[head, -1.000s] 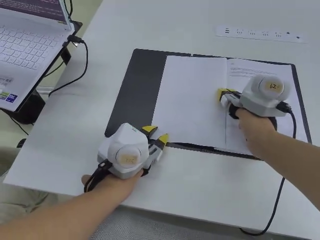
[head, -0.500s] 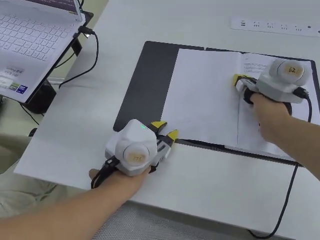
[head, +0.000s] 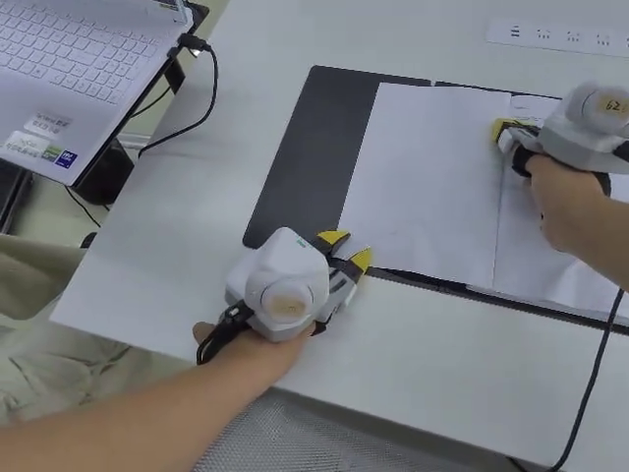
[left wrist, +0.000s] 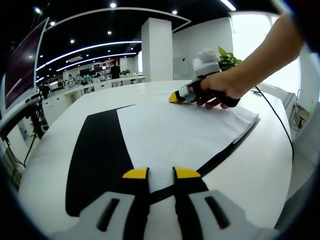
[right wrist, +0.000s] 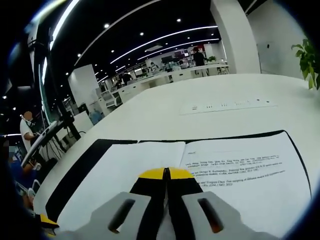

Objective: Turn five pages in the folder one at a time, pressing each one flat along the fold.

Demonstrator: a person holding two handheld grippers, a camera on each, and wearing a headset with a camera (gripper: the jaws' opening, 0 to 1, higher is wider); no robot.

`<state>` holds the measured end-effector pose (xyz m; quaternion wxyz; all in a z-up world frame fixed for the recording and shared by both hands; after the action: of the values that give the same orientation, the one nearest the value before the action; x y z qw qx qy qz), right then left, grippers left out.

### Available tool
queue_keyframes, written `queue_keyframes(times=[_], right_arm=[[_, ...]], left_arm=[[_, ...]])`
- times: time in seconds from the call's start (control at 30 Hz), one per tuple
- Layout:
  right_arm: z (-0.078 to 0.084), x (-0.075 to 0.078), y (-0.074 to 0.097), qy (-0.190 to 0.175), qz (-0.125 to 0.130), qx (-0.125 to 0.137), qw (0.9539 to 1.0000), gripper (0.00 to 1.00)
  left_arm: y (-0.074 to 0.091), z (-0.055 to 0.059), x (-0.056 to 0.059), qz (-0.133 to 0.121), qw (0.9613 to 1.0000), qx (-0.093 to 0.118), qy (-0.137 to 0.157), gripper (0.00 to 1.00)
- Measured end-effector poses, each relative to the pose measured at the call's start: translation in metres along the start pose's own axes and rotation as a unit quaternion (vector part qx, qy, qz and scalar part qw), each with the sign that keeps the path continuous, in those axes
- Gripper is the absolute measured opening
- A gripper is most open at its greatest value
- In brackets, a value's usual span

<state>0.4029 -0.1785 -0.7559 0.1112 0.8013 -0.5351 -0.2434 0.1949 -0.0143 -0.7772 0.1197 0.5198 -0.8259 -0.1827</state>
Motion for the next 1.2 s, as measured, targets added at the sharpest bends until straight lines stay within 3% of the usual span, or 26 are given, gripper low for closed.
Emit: queue_keyframes(times=[0.3, 0.37, 0.53, 0.67, 0.83, 1.0, 1.2], right_arm=[[-0.014, 0.014, -0.026, 0.021, 0.012, 0.004, 0.9997, 0.00], [-0.016, 0.020, -0.032, 0.002, 0.018, 0.010, 0.9998, 0.00], [-0.020, 0.026, -0.045, 0.009, 0.023, 0.014, 0.9996, 0.00], [-0.019, 0.025, -0.043, 0.007, 0.017, 0.014, 0.9997, 0.00], [-0.019, 0.029, -0.045, -0.026, 0.006, 0.010, 0.9996, 0.00], [-0.014, 0.028, -0.044, -0.027, 0.000, 0.004, 0.9996, 0.00], [-0.009, 0.017, -0.026, -0.025, -0.009, -0.005, 0.9997, 0.00]], left_arm=[[0.000, -0.001, 0.000, -0.001, 1.0000, 0.000, 0.001, 0.17], [0.001, 0.000, 0.000, -0.001, 1.0000, 0.001, 0.003, 0.17], [0.001, 0.000, 0.000, -0.001, 1.0000, 0.001, 0.002, 0.17], [0.000, 0.000, 0.000, -0.001, 1.0000, 0.000, 0.004, 0.17], [0.000, 0.001, -0.001, -0.001, 1.0000, -0.001, 0.003, 0.17], [0.000, 0.000, 0.000, -0.001, 1.0000, -0.002, 0.004, 0.17], [-0.001, 0.001, 0.000, -0.001, 1.0000, -0.003, 0.003, 0.17]])
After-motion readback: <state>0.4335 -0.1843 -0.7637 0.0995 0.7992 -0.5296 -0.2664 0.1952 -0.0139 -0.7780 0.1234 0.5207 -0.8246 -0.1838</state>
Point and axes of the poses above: the centre of the closed fingertips' face, and the gripper's own axes: y roughly backward along the fingers, x roughly to its right, z roughly out of its underside, the point moved 3 cm from there along y, roughly backward along the fingers
